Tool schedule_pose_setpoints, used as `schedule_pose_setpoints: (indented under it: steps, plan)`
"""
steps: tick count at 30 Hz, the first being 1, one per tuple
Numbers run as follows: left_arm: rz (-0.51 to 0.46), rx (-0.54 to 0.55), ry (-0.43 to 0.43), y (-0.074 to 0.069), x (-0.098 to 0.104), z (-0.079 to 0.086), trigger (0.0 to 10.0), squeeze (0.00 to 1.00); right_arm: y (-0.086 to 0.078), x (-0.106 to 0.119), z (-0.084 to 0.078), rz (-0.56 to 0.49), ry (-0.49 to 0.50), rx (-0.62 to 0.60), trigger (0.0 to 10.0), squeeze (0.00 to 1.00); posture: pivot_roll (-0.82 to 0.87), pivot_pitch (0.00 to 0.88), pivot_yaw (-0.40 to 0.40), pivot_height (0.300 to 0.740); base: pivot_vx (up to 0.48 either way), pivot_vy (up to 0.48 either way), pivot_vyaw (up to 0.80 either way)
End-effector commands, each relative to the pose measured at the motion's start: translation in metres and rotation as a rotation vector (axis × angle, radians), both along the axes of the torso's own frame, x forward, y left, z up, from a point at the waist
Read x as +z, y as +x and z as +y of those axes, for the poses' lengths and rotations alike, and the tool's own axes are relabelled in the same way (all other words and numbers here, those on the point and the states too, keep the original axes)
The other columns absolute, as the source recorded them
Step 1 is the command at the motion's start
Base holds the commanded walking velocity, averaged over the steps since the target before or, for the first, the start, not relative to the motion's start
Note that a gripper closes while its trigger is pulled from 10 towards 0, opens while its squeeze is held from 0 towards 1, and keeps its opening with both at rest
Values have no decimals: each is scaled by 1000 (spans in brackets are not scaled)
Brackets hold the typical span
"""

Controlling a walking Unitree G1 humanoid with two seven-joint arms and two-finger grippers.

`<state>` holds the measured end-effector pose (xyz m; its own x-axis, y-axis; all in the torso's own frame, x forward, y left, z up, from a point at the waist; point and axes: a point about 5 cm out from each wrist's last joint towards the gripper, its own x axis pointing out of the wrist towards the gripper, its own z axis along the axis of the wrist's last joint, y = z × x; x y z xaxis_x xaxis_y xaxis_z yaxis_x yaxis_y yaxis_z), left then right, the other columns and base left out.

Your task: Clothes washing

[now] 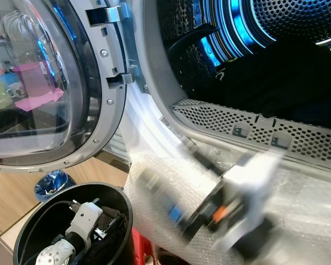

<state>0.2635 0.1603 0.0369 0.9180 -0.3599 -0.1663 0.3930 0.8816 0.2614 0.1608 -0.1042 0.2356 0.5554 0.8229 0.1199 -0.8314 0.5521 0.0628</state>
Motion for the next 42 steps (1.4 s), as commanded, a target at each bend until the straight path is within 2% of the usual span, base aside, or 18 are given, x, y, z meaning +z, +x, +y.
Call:
schedule_pose_setpoints:
  steps: [1, 4, 5, 6, 8, 13, 19, 22, 26, 28, 34, 38, 42]
  plan:
    - [17, 4, 13, 0, -2, 5, 10000, 0, -8, -5, 6, 7, 12, 14, 10000, 0, 35, 1, 109, 740, 0, 0, 0]
    - [17, 2, 14, 0, -2, 5, 10000, 0, -9, -12, 10, 27, 82, 11, 10000, 0, 35, 1, 109, 740, 0, 0, 0]
    - [17, 1, 14, 1, -2, 5, 10000, 0, -1, -24, 12, 42, 110, -63, 10000, 0, 33, 2, 111, 740, 0, 0, 0]
    - [17, 0, 14, 1, -2, 5, 10000, 0, 6, -38, 16, -4, 14, -139, 10000, 0, 33, 2, 111, 740, 0, 0, 0]
    - [17, -2, 14, 1, -1, 4, 10000, 0, 6, -46, 20, -38, -55, -139, 10000, 0, 32, 0, 114, 740, 0, 0, 0]
    - [16, -7, 17, 3, -1, 5, 10000, 0, -3, -60, 23, -20, -41, -115, 10000, 0, 35, 0, 118, 740, 0, 0, 0]
    - [16, -13, 18, 2, -2, 5, 10000, 0, 10, -82, 21, -70, -116, -280, 10000, 0, 28, 0, 123, 740, 0, 0, 0]
    - [14, -31, 21, 4, -1, 4, 10000, 0, 1, -100, 32, -48, -135, -175, 10000, 0, 33, 0, 128, 740, 0, 0, 0]
    - [1, -22, 20, 8, 2, 5, 10000, 0, -1, -112, 27, -26, -144, -186, 10000, 0, 42, 0, 122, 740, 0, 0, 0]
    - [2, -19, 19, 9, 2, 6, 10000, 0, 3, -120, 22, -12, -138, -244, 10000, 0, 42, 0, 122, 740, 0, 0, 0]
    - [-3, -25, 32, 12, 2, 4, 10000, 0, 2, -142, 19, 10, -172, -234, 10000, 0, 47, 0, 123, 740, 0, 0, 0]
    - [-14, -17, 34, 16, 5, 5, 10000, 0, 5, -160, 5, 43, -211, -296, 10000, 0, 52, 0, 120, 740, 0, 0, 0]
    - [-10, 17, 22, 15, 6, 12, 10000, 0, 2, -169, -1, 73, -227, -302, 10000, 0, 57, 0, 124, 740, 0, 0, 0]
